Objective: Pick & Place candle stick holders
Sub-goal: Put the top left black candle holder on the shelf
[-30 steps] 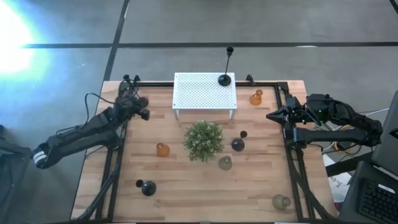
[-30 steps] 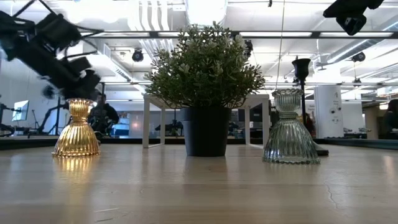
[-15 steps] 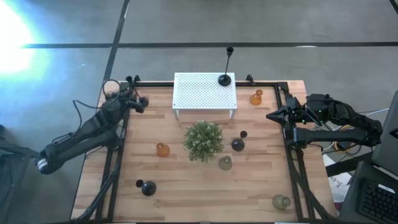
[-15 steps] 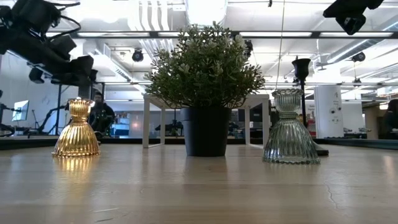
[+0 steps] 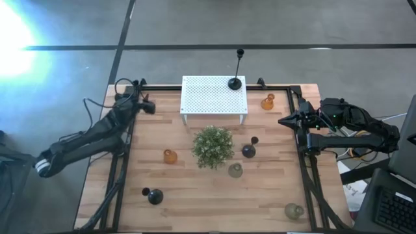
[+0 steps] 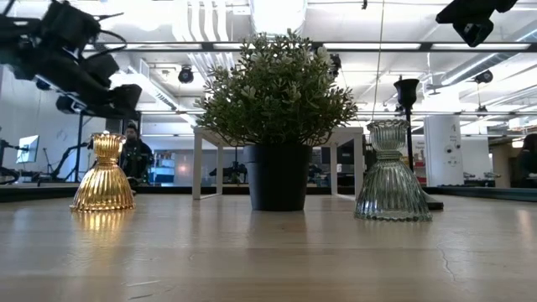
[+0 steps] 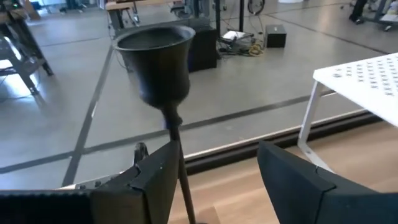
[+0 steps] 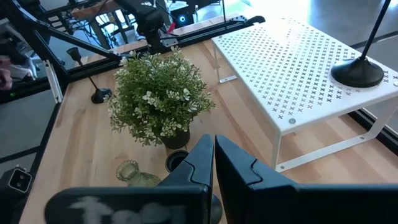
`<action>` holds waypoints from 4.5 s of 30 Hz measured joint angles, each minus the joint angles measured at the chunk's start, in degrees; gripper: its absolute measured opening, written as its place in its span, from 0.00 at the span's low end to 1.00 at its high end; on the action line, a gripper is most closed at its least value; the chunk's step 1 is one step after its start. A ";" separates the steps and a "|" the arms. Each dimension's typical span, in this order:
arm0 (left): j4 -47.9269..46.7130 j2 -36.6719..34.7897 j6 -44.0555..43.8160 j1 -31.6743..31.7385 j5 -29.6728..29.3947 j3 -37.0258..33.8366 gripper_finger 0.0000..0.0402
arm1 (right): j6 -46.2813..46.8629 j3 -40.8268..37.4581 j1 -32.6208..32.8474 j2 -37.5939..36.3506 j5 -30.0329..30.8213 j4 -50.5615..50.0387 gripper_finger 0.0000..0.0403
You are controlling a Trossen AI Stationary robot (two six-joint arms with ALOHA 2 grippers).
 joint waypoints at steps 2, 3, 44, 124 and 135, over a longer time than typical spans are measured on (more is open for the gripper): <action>1.69 2.46 0.09 1.62 1.15 0.00 0.55 | 0.00 0.00 0.00 0.00 0.00 0.00 0.03; 2.57 3.68 0.12 2.64 1.86 0.00 0.55 | 0.00 0.00 0.00 0.00 0.00 -0.01 0.03; 8.62 2.39 -2.17 8.51 13.88 1.15 0.03 | -2.49 0.00 0.02 0.00 0.02 -0.17 0.03; -2.21 54.75 7.16 -3.60 23.28 60.50 0.03 | -2.54 -0.01 0.00 0.00 -0.02 -0.17 0.03; -1.89 54.64 6.46 -3.27 24.00 59.38 0.03 | -2.56 -0.01 0.01 0.00 -0.02 -0.17 0.03</action>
